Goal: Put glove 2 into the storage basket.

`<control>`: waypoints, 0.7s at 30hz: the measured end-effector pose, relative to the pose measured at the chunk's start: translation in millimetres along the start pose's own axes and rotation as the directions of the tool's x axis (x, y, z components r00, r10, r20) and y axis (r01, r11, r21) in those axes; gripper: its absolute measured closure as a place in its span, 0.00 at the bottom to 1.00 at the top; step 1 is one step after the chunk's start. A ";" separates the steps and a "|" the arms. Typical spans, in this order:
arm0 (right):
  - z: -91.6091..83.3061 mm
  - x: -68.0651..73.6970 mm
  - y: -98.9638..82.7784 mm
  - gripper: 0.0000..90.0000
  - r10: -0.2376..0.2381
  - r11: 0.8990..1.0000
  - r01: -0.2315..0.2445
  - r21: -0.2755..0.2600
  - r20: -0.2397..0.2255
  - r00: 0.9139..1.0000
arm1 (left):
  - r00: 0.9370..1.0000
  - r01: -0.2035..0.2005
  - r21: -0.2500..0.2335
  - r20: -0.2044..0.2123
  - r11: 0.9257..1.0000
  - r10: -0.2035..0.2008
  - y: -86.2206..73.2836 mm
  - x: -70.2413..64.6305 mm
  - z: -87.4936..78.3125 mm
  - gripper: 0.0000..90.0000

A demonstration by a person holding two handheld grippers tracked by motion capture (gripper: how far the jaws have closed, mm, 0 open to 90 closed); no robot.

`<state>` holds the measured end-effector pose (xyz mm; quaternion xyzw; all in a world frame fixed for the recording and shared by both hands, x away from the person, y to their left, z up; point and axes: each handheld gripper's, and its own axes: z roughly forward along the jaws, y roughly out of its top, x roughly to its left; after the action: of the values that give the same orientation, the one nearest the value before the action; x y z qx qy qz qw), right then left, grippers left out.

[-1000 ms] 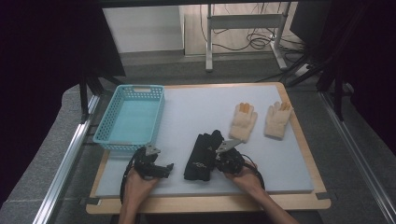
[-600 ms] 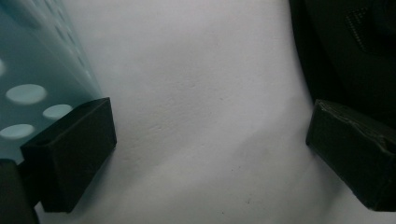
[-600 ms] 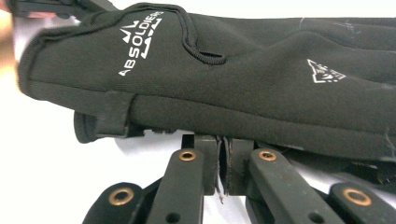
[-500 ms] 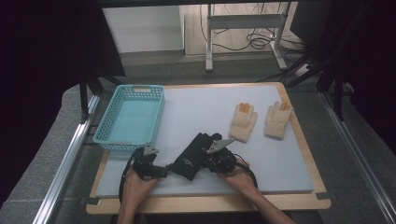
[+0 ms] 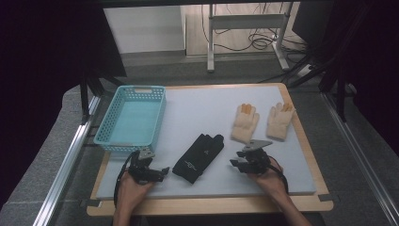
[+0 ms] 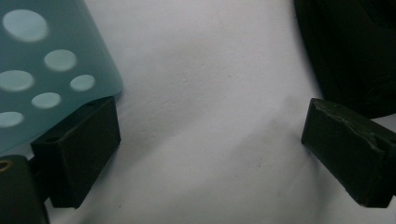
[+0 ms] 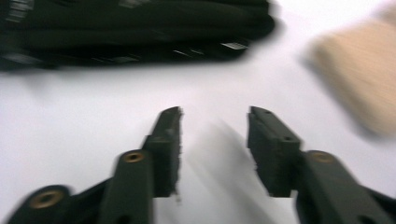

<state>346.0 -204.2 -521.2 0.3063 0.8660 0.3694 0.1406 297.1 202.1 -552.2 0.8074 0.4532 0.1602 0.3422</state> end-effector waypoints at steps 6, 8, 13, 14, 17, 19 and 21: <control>-17.0 -30.7 -18.7 0.31 0.058 0.998 -0.058 -0.004 0.115 0.992 | 1.000 0.006 0.001 0.008 1.000 -0.006 -0.9 -0.5 -0.6 0.05; -19.9 -36.3 -23.3 0.29 0.061 0.998 -0.061 -0.007 0.153 0.986 | 1.000 0.004 0.002 0.009 1.000 -0.004 -0.8 -0.6 -0.5 0.04; -19.5 -48.5 -31.4 0.22 0.120 0.993 -0.120 -0.012 0.145 0.982 | 1.000 0.002 0.006 0.022 1.000 -0.002 -0.5 -1.4 -2.1 0.03; -18.9 -47.7 -31.3 0.22 0.113 0.994 -0.113 -0.010 0.153 0.982 | 0.999 0.003 0.009 0.034 1.000 -0.003 0.4 -2.1 -3.1 0.03; -18.4 -46.8 -31.5 0.20 0.113 0.994 -0.113 -0.009 0.165 0.980 | 0.997 0.003 -0.009 0.073 1.000 -0.002 6.1 -6.5 -8.4 0.04; -18.4 -47.0 -31.6 0.20 0.114 0.993 -0.114 -0.009 0.163 0.980 | 0.997 -0.015 -0.017 0.080 1.000 0.017 12.1 -12.4 -13.2 0.04; -18.3 -46.7 -31.7 0.20 0.112 0.994 -0.112 -0.011 0.166 0.980 | 0.995 -0.028 -0.027 0.094 0.999 0.030 19.6 -18.0 -17.6 0.04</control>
<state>360.0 -261.1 -530.9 0.3842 0.8323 0.3507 0.1914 289.6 187.1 -525.1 0.8161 0.4227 0.1324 0.3712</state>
